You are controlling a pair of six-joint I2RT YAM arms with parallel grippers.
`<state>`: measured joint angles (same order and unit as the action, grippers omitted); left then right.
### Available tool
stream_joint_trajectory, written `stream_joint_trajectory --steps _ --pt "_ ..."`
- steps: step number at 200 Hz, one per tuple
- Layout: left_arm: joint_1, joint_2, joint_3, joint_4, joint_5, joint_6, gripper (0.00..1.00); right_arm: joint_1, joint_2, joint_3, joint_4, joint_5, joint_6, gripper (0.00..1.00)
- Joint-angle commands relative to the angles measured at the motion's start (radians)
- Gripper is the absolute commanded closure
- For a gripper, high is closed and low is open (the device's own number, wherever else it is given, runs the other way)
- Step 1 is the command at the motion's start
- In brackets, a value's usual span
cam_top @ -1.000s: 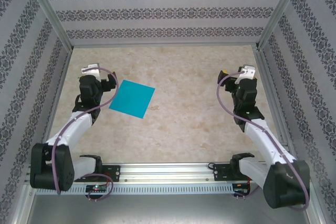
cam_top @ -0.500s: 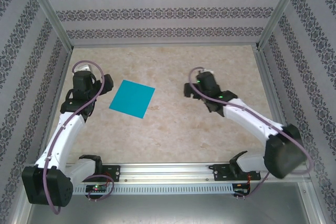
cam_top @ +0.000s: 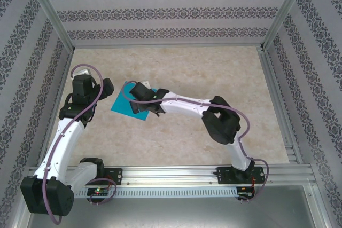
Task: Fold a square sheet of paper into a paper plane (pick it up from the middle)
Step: Move the square sheet of paper to the center of the table.
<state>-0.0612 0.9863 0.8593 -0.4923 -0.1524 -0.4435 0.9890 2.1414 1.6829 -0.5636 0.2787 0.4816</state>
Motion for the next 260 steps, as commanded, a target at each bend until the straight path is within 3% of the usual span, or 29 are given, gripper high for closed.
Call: stream_joint_trajectory --steps 1,42,101,159,197,222,260 --pt "-0.003 -0.004 0.006 -0.035 -0.044 -0.029 0.00 -0.006 0.078 0.102 -0.107 -0.016 0.022 0.03" --pt "-0.003 0.011 0.007 -0.041 -0.052 -0.032 0.00 0.002 0.192 0.216 -0.216 -0.040 -0.019 0.04" --pt "-0.003 0.031 0.012 -0.043 -0.044 -0.029 0.00 -0.034 0.212 0.184 -0.335 -0.059 -0.030 0.04" --pt "-0.003 0.036 0.014 -0.044 -0.042 -0.029 0.00 -0.092 -0.007 -0.231 -0.361 -0.073 -0.125 0.07" --pt "-0.003 0.041 0.014 -0.045 -0.035 -0.031 0.00 -0.192 -0.212 -0.491 -0.379 -0.043 -0.063 0.08" --pt "-0.003 0.047 0.016 -0.047 -0.031 -0.033 0.00 -0.211 -0.313 -0.478 -0.390 -0.034 -0.028 0.09" --pt "-0.003 0.054 0.024 -0.060 -0.017 -0.034 0.00 -0.151 -0.312 -0.313 -0.319 -0.194 -0.085 0.03"
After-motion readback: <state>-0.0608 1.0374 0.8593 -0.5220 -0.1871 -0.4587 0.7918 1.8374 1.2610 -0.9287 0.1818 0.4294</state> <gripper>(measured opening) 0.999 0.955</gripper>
